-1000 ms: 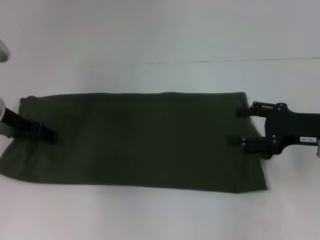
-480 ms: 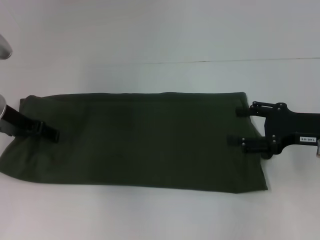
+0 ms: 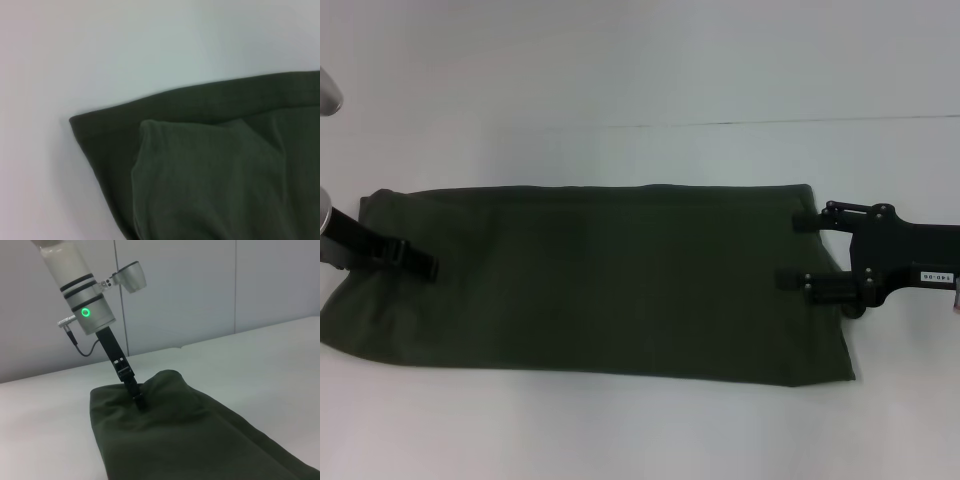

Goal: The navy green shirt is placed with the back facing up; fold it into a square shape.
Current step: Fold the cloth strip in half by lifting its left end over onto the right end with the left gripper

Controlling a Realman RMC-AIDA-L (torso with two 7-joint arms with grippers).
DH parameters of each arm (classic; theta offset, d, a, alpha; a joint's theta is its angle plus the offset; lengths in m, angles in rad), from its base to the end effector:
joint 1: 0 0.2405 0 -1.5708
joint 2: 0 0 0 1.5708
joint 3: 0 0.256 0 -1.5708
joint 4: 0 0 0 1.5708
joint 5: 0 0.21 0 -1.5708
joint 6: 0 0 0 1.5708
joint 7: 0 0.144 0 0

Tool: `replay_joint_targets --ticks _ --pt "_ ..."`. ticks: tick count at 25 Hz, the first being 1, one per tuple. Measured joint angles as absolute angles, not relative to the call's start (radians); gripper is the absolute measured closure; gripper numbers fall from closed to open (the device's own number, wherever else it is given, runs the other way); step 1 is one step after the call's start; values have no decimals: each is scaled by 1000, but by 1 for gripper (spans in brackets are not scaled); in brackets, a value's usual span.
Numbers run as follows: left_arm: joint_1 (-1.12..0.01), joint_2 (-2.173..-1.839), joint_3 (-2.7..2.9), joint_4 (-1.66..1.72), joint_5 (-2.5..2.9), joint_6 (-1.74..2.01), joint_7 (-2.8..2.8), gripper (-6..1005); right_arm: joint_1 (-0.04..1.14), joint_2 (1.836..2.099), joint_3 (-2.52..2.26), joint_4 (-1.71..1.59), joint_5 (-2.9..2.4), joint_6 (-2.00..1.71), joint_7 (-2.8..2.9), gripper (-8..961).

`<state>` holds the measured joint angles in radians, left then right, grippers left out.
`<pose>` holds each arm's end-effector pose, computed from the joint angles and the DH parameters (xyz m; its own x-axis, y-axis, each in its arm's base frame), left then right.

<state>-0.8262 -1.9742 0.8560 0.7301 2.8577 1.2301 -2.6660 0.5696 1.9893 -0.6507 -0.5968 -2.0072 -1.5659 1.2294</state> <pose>-0.2790 0.4232 0.0492 0.3563 0.9241 0.1382 0.7743 -0.2092 -0.5972 0.2706 0.3456 0.0290 0.8646 -0.1964 -0.4625 -0.3377 -0.9086 -0.2456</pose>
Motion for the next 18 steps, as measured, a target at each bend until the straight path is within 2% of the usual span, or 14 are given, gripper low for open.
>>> replay_joint_targets --ticks 18 --pt "-818 -1976 853 730 2858 1232 -2664 90 575 1991 -650 -597 -2004 -1566 1224 78"
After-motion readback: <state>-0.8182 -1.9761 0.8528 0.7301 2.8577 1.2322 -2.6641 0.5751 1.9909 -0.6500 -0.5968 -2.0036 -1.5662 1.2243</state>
